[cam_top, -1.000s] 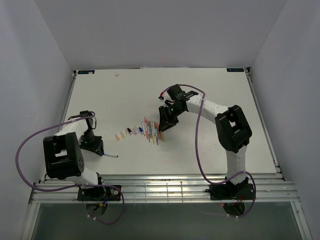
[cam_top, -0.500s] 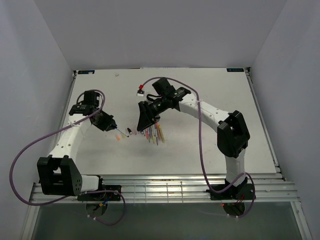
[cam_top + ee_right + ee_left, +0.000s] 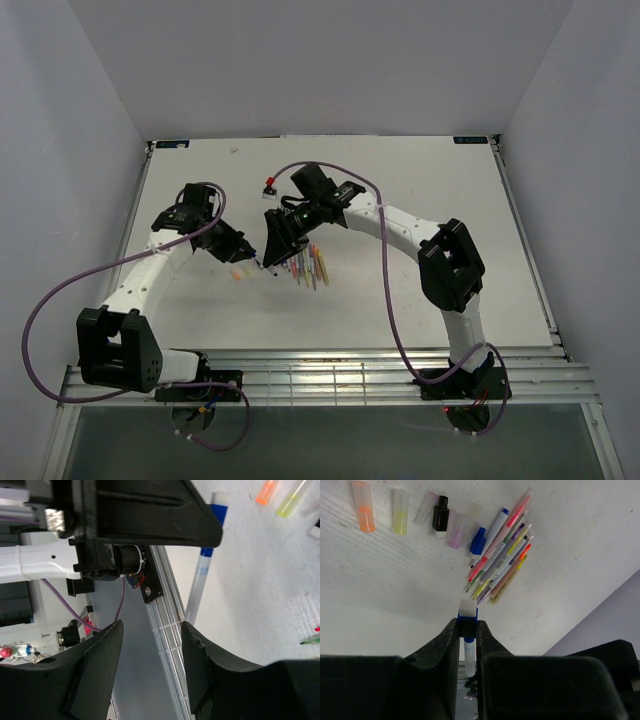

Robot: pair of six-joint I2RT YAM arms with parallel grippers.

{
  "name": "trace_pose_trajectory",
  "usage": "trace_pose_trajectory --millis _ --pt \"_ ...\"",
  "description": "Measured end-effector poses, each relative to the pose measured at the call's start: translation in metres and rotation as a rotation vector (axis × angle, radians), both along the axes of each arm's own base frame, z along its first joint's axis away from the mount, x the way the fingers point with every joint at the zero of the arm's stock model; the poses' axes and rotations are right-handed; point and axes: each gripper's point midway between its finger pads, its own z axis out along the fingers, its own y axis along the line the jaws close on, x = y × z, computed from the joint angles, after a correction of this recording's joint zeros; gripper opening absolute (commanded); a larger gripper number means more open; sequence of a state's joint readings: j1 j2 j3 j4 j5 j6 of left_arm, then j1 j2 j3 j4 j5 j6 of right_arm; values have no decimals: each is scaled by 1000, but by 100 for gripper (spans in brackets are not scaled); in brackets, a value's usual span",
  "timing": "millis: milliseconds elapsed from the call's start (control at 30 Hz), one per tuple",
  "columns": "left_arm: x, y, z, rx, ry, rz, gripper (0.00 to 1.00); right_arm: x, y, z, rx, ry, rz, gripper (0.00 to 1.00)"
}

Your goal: Open the pen caps

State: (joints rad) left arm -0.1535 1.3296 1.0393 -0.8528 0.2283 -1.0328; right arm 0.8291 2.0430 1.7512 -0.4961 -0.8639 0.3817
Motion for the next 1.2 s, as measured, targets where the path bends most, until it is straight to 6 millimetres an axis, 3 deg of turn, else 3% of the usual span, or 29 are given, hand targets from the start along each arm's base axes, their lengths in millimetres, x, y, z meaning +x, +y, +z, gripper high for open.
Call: trace_pose_trajectory --millis 367,500,600,800,967,1100,1200 --pt "-6 -5 3 -39 4 -2 0 6 2 -40 -84 23 -32 49" --pt "-6 -7 4 -49 7 0 0 2 7 -53 -103 48 -30 32" --pt "-5 -7 4 -48 6 2 0 -2 12 -52 -95 66 -27 8" --pt "1 -5 -3 -42 30 10 0 2 10 -60 -146 5 -58 8" --pt "14 3 -8 -135 175 34 0 15 6 -65 -268 -318 -162 8" --pt "27 4 8 -187 252 5 0 33 4 -45 -279 -540 -272 8" --pt "33 2 24 -196 202 -27 0 45 0 -28 -239 -573 -304 8"
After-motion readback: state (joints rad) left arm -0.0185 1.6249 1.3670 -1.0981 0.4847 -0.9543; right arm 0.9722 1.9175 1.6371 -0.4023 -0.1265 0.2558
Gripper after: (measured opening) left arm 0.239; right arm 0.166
